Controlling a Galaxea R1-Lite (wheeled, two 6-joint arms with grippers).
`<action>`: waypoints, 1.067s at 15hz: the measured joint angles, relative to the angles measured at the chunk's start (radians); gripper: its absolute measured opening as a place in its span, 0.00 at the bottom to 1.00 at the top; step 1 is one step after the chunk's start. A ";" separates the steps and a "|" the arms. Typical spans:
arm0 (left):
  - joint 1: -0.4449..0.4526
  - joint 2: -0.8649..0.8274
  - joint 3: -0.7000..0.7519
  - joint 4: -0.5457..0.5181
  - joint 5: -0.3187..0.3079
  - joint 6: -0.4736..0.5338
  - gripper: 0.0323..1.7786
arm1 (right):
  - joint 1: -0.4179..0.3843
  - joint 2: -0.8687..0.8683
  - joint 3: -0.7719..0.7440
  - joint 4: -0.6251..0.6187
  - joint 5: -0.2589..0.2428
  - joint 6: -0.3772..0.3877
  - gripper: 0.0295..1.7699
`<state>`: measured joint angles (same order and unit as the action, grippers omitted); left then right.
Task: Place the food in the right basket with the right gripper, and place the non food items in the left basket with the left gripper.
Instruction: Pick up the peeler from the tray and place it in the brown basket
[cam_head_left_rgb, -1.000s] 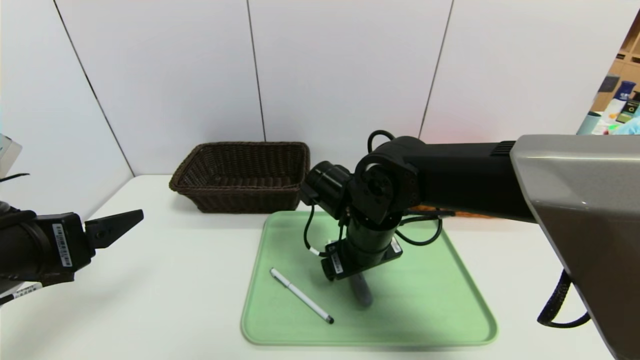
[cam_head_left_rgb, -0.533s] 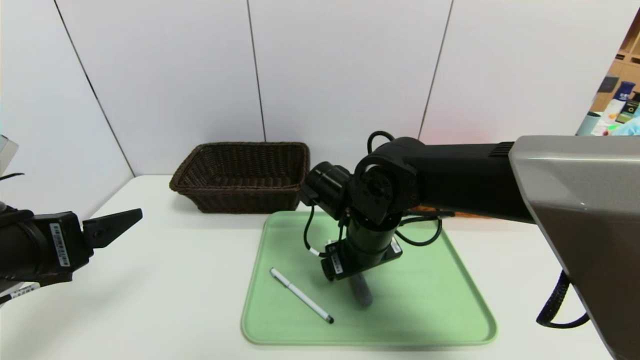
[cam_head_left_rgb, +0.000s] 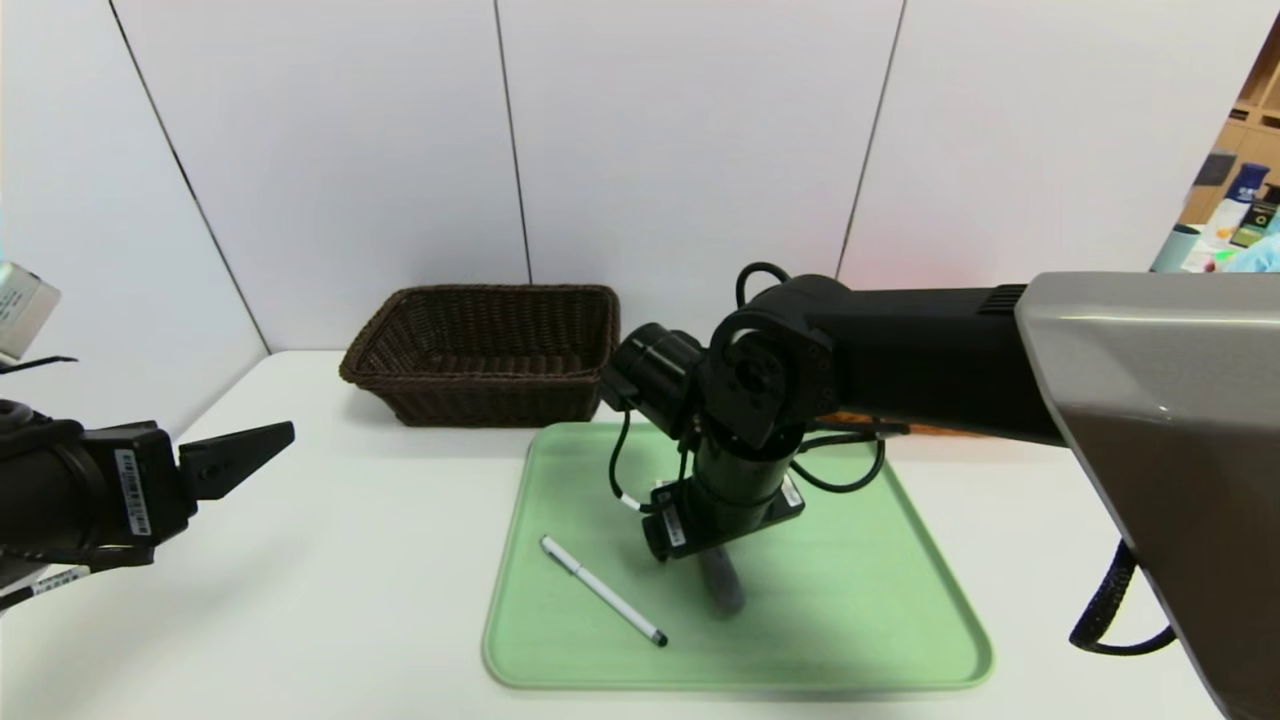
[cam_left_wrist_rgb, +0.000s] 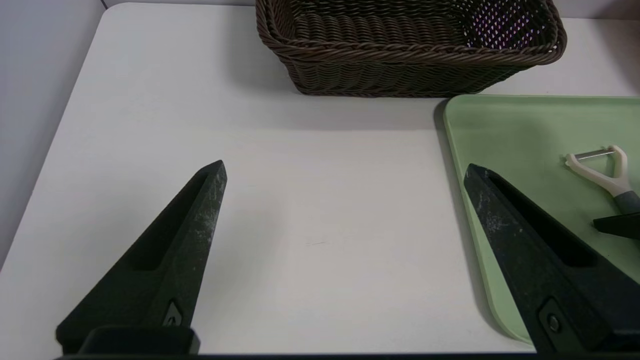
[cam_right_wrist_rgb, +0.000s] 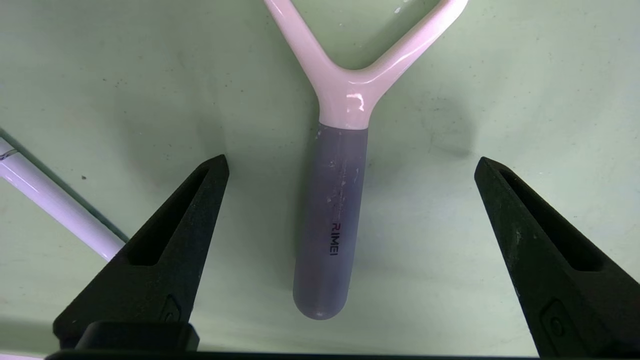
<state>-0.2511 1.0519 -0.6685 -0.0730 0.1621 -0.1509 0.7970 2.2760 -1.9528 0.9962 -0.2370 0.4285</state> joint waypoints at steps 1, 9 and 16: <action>-0.002 0.004 0.000 0.000 0.000 0.001 0.95 | -0.004 0.003 0.000 0.000 0.003 0.010 0.96; -0.005 0.005 0.004 0.000 0.000 0.001 0.95 | -0.014 0.031 0.000 -0.009 0.019 0.040 0.96; -0.005 0.004 0.000 -0.001 0.000 0.002 0.95 | -0.015 0.050 0.000 -0.011 0.020 0.041 0.96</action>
<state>-0.2564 1.0555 -0.6685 -0.0745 0.1626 -0.1489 0.7821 2.3255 -1.9532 0.9851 -0.2168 0.4700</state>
